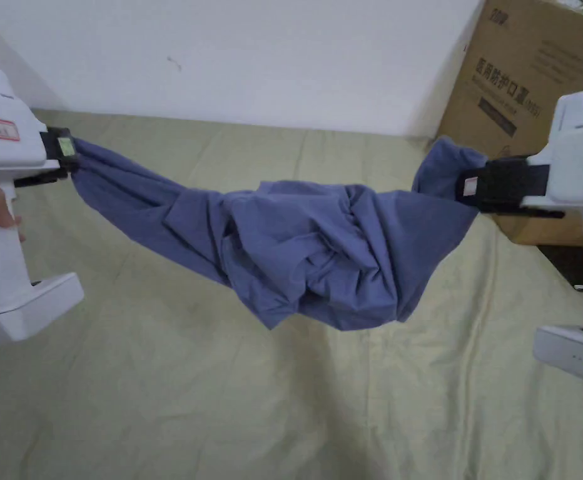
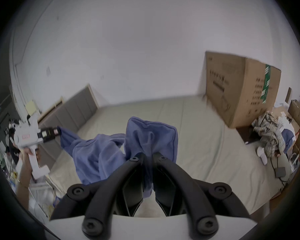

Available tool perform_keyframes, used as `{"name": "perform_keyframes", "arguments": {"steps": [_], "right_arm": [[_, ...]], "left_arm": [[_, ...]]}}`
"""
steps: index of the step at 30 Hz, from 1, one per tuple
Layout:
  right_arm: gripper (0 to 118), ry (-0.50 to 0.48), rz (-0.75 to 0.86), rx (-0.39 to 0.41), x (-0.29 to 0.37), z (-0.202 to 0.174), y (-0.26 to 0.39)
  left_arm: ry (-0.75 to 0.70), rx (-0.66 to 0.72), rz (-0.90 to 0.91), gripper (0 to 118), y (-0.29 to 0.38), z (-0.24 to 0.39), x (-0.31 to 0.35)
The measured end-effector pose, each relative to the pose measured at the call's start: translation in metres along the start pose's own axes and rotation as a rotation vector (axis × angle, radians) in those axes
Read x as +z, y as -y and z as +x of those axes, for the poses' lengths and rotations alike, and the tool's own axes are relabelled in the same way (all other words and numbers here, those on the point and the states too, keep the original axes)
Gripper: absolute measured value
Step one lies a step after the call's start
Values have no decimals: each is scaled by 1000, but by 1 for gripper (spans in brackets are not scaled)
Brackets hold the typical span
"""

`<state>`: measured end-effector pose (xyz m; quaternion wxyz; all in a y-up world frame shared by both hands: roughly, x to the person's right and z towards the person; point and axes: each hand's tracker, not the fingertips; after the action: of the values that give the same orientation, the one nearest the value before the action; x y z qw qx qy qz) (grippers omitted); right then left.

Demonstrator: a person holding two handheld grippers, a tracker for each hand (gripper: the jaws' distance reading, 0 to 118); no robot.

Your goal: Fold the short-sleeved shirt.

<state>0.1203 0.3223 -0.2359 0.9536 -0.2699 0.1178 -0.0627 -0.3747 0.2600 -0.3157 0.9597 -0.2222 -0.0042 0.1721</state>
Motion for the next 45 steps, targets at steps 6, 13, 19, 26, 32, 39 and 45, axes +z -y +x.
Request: {"name": "perform_keyframes", "arguments": {"steps": [6, 13, 19, 26, 32, 39, 45], "right_arm": [[8, -69, 176, -193, 55, 15, -36], [8, -96, 219, -206, 77, 9, -40], [7, -90, 196, -174, 78, 3, -38], [7, -90, 171, -203, 72, 9, -33], [7, -34, 172, -151, 71, -1, -67], [7, 71, 238, -67, 66, -15, -135], [7, 195, 279, 32, 43, -21, -198]], "left_arm": [[69, 89, 152, 0, -47, -7, 50], [98, 109, 192, 0, -62, -19, 72], [88, 98, 213, 0, -67, -23, 79], [76, 88, 208, 0, -68, -20, 78], [49, 72, 207, 0, -95, -2, 61], [45, 21, 246, 0, -160, 39, 40], [20, -39, 277, 0, -213, 79, -10]]}}
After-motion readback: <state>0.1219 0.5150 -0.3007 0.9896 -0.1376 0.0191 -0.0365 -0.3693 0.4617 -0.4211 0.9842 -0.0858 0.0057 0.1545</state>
